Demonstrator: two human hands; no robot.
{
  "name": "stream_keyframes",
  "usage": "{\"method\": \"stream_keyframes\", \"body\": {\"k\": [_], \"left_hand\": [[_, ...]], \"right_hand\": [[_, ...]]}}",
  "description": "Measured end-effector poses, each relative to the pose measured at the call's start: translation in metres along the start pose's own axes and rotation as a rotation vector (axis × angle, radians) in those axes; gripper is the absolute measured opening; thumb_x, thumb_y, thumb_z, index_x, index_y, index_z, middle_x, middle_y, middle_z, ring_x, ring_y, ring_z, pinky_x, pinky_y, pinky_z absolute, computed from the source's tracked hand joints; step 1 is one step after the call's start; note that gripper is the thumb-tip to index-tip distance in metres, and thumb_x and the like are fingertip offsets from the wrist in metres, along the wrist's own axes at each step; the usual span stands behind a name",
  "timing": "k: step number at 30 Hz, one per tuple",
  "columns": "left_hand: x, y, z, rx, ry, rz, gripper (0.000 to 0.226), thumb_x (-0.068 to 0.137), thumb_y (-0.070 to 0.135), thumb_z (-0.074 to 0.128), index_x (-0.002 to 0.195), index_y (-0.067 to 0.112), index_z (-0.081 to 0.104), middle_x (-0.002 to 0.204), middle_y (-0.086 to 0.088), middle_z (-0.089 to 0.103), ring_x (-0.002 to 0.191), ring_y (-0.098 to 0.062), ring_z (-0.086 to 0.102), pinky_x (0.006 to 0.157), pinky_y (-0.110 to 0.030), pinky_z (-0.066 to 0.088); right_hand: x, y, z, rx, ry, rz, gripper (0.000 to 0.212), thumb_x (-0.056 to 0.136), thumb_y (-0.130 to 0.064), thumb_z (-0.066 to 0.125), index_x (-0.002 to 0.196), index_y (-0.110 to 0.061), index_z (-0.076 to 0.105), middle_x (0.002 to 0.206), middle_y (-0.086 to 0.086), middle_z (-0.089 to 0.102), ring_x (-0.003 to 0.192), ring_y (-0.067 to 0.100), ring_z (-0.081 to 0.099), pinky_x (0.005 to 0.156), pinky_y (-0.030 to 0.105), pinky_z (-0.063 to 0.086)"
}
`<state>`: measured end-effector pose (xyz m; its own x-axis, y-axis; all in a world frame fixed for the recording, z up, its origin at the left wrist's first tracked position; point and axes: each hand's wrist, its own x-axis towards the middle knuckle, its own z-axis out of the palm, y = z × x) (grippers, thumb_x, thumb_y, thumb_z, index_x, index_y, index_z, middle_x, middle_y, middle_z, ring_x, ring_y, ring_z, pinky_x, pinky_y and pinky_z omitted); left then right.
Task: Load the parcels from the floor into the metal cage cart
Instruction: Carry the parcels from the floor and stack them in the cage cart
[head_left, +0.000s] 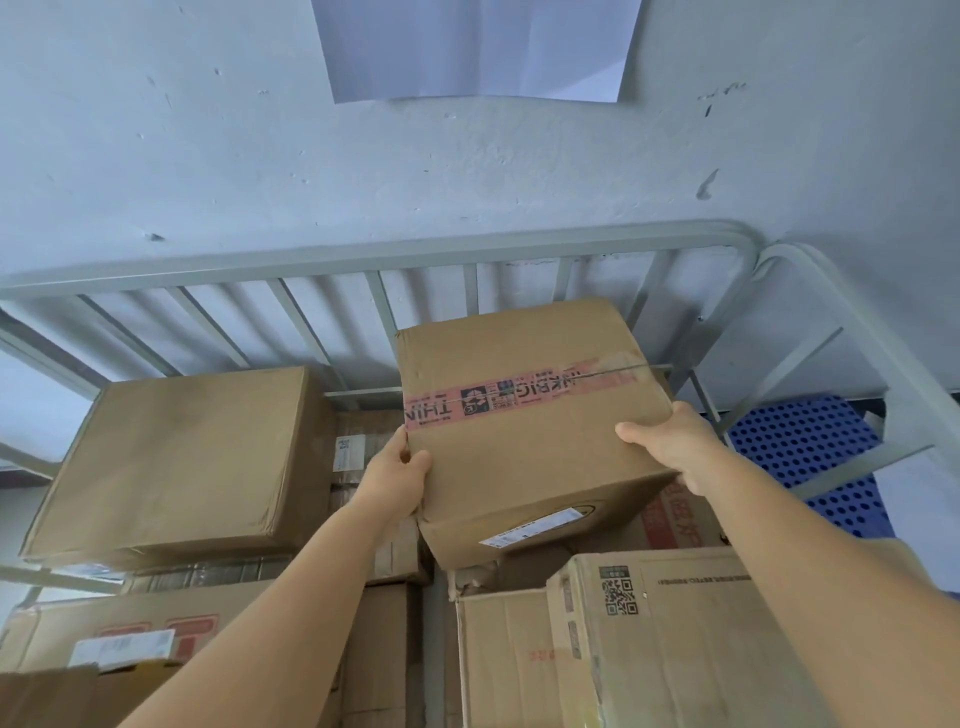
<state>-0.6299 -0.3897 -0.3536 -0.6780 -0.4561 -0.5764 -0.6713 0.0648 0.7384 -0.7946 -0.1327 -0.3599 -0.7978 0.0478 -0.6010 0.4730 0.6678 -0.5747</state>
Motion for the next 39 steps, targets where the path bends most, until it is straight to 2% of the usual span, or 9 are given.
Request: {"method": "stream_keyframes", "body": {"k": [5,8,12,17,22,30,32,35,39], "left_hand": [[0.018,0.018,0.026,0.009,-0.017,0.056,0.045,0.1,0.013,0.039,0.138,0.039,0.04,0.113,0.005,0.061,0.096,-0.02,0.061,0.073,-0.034,0.055],[0.026,0.028,0.049,-0.01,-0.063,0.052,0.046,0.099,0.008,0.039,0.137,0.034,0.042,0.112,0.006,0.061,0.098,-0.017,0.059,0.074,-0.031,0.053],[0.038,0.043,0.078,0.084,-0.094,0.106,0.047,0.095,0.009,0.039,0.135,0.035,0.042,0.109,0.005,0.062,0.097,-0.021,0.061,0.088,-0.044,0.054],[0.056,0.06,0.1,0.128,-0.109,0.136,0.05,0.094,0.013,0.039,0.14,0.034,0.039,0.112,0.0,0.063,0.098,-0.026,0.062,0.086,-0.05,0.055],[0.069,0.07,0.113,0.136,-0.118,0.151,0.05,0.096,0.015,0.038,0.141,0.037,0.036,0.119,0.0,0.06,0.101,-0.025,0.06,0.09,-0.048,0.054],[0.055,0.077,0.119,0.169,-0.095,0.173,0.047,0.098,0.015,0.04,0.141,0.032,0.036,0.112,-0.001,0.061,0.097,-0.025,0.061,0.089,-0.045,0.054],[0.044,0.074,0.118,0.2,-0.115,0.163,0.045,0.097,0.021,0.044,0.141,0.028,0.036,0.115,-0.001,0.061,0.099,-0.024,0.061,0.092,-0.045,0.053],[0.022,0.067,0.117,0.264,-0.146,0.128,0.055,0.094,0.035,0.052,0.144,0.018,0.033,0.128,-0.004,0.057,0.109,-0.025,0.058,0.097,-0.045,0.049],[-0.018,0.06,0.116,0.401,-0.186,0.133,0.07,0.09,0.047,0.055,0.146,0.013,0.031,0.135,-0.007,0.053,0.119,-0.027,0.053,0.1,-0.039,0.045]], "right_hand": [[0.011,0.01,-0.022,0.016,0.08,0.059,0.076,0.075,-0.04,0.08,0.134,-0.01,0.044,0.132,0.012,0.052,0.116,0.034,0.054,0.097,0.049,0.047],[0.017,0.017,-0.035,-0.008,0.191,0.058,0.079,0.077,-0.042,0.077,0.138,-0.01,0.038,0.136,0.014,0.047,0.118,0.037,0.05,0.097,0.052,0.047],[0.023,0.025,-0.052,-0.117,0.284,0.067,0.082,0.086,-0.044,0.067,0.15,-0.016,0.023,0.148,0.016,0.027,0.129,0.041,0.035,0.102,0.051,0.04],[0.038,0.034,-0.067,-0.164,0.332,0.056,0.086,0.093,-0.044,0.058,0.156,-0.014,0.007,0.157,0.016,0.012,0.137,0.042,0.026,0.106,0.048,0.033],[0.046,0.037,-0.073,-0.161,0.357,0.043,0.084,0.095,-0.044,0.055,0.156,-0.013,0.006,0.158,0.015,0.01,0.141,0.042,0.02,0.109,0.048,0.031],[0.039,0.044,-0.078,-0.193,0.322,0.017,0.084,0.099,-0.041,0.049,0.156,-0.01,-0.005,0.164,0.008,-0.002,0.149,0.034,0.001,0.118,0.045,0.011],[0.03,0.045,-0.075,-0.215,0.307,0.008,0.086,0.099,-0.042,0.049,0.156,-0.01,-0.007,0.164,0.007,-0.006,0.15,0.031,-0.003,0.119,0.044,0.009],[0.008,0.047,-0.072,-0.231,0.27,-0.024,0.089,0.098,-0.044,0.05,0.155,-0.009,-0.009,0.164,0.006,-0.01,0.15,0.028,-0.007,0.119,0.042,0.008],[-0.03,0.054,-0.068,-0.227,0.219,-0.105,0.09,0.096,-0.045,0.053,0.156,-0.007,-0.003,0.164,0.007,-0.004,0.15,0.027,0.002,0.12,0.045,0.015]]}}
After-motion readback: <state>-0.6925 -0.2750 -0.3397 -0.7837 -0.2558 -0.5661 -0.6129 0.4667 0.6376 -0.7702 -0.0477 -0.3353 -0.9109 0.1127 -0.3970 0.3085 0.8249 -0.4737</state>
